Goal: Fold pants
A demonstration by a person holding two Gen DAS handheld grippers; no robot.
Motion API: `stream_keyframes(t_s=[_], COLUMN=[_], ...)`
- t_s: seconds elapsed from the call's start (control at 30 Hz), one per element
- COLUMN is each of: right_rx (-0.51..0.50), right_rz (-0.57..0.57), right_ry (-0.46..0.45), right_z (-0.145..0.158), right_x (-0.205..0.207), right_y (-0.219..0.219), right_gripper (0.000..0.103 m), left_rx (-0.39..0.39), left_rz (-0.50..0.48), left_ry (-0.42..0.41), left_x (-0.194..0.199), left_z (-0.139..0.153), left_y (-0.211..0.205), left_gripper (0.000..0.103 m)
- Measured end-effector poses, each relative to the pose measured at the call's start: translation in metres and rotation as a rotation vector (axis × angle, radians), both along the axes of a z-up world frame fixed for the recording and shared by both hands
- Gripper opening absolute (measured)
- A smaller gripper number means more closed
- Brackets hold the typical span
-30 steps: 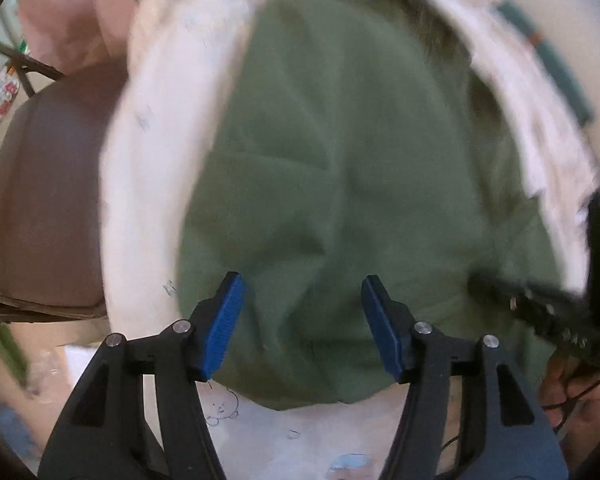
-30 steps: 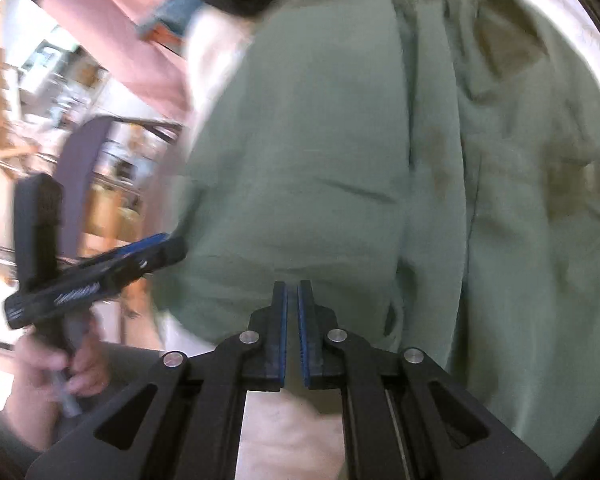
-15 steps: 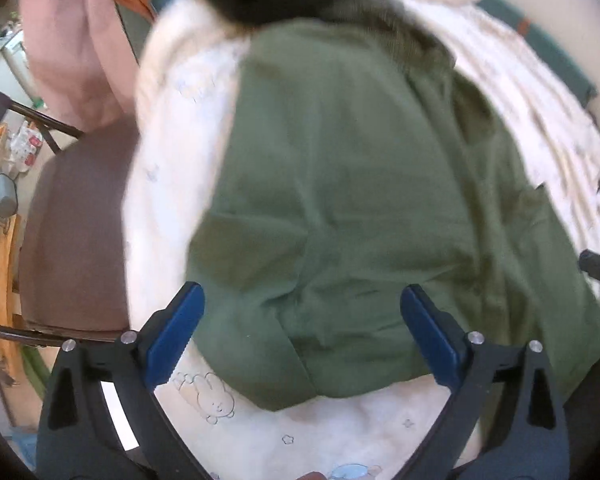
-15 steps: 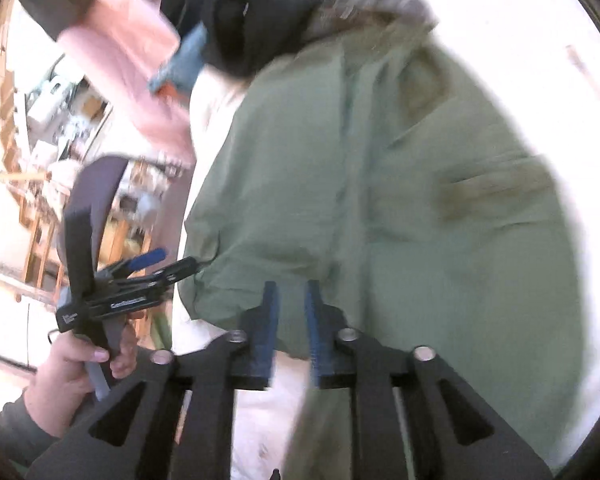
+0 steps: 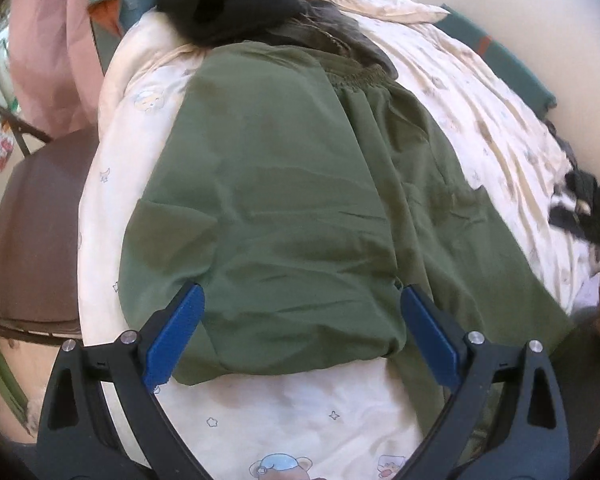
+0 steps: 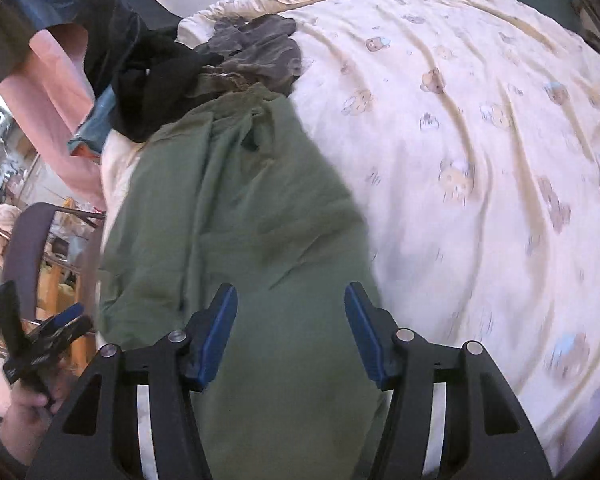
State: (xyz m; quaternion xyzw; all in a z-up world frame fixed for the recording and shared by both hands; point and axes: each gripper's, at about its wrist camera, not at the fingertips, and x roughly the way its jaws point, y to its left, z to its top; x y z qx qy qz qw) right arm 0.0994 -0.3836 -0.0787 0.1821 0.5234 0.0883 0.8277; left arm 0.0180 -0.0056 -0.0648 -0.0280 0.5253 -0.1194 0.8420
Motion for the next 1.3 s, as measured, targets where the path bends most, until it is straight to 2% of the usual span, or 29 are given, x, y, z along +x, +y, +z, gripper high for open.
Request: stream_keyframes(t_s=[0.17, 0.27, 0.37, 0.5, 0.53, 0.63, 0.8, 0.87, 0.97, 1.07, 1.13, 1.2, 1.27, 1.3], right_rx=[-0.046, -0.081, -0.103, -0.098, -0.109, -0.091, -0.109, -0.154, -0.097, -0.059, -0.046, -0.037, -0.026, -0.022], right_rz=[-0.066, 0.010, 0.046, 0.080, 0.084, 0.061, -0.040, -0.109, -0.137, -0.138, -0.140, -0.142, -0.145, -0.148], right_ry=[0.075, 0.150, 0.162, 0.128, 0.098, 0.014, -0.028, -0.026, 0.019, 0.048, 0.049, 0.051, 0.054, 0.055], right_z=[-0.046, -0.078, -0.093, -0.088, -0.082, -0.061, -0.048, -0.046, -0.056, -0.066, -0.067, -0.068, -0.068, -0.067], right_x=[0.051, 0.076, 0.090, 0.092, 0.088, 0.073, 0.066, 0.064, 0.067, 0.073, 0.075, 0.076, 0.075, 0.074], right_y=[-0.025, -0.013, -0.003, 0.001, 0.001, -0.007, -0.030, -0.042, -0.054, -0.056, -0.056, -0.057, -0.058, -0.059], right_gripper=[0.059, 0.056, 0.055, 0.008, 0.002, 0.002, 0.000, 0.000, 0.000, 0.000, 0.000, 0.000, 0.000, 0.000], left_rx=[0.038, 0.069, 0.107, 0.099, 0.087, 0.056, 0.017, 0.003, -0.019, -0.091, -0.103, -0.110, -0.135, -0.145], left_rz=[-0.012, -0.016, -0.007, -0.009, -0.013, -0.023, -0.044, -0.056, -0.090, -0.138, -0.179, -0.215, -0.244, -0.256], left_ry=[0.006, 0.025, 0.037, 0.054, 0.053, 0.044, 0.070, 0.074, 0.080, 0.095, 0.110, 0.134, 0.162, 0.170], left_x=[0.002, 0.005, 0.007, 0.013, 0.015, 0.019, 0.035, 0.041, 0.056, 0.077, 0.095, 0.114, 0.129, 0.135], left_z=[-0.012, -0.020, -0.028, -0.035, -0.034, -0.031, -0.037, -0.039, -0.041, -0.046, -0.056, -0.068, -0.077, -0.080], left_y=[-0.007, -0.007, -0.008, -0.014, -0.016, -0.025, -0.049, -0.061, -0.086, -0.116, -0.140, -0.163, -0.182, -0.191], left_gripper=[0.097, 0.097, 0.097, 0.097, 0.097, 0.097, 0.097, 0.097, 0.097, 0.095, 0.087, 0.063, 0.049, 0.048])
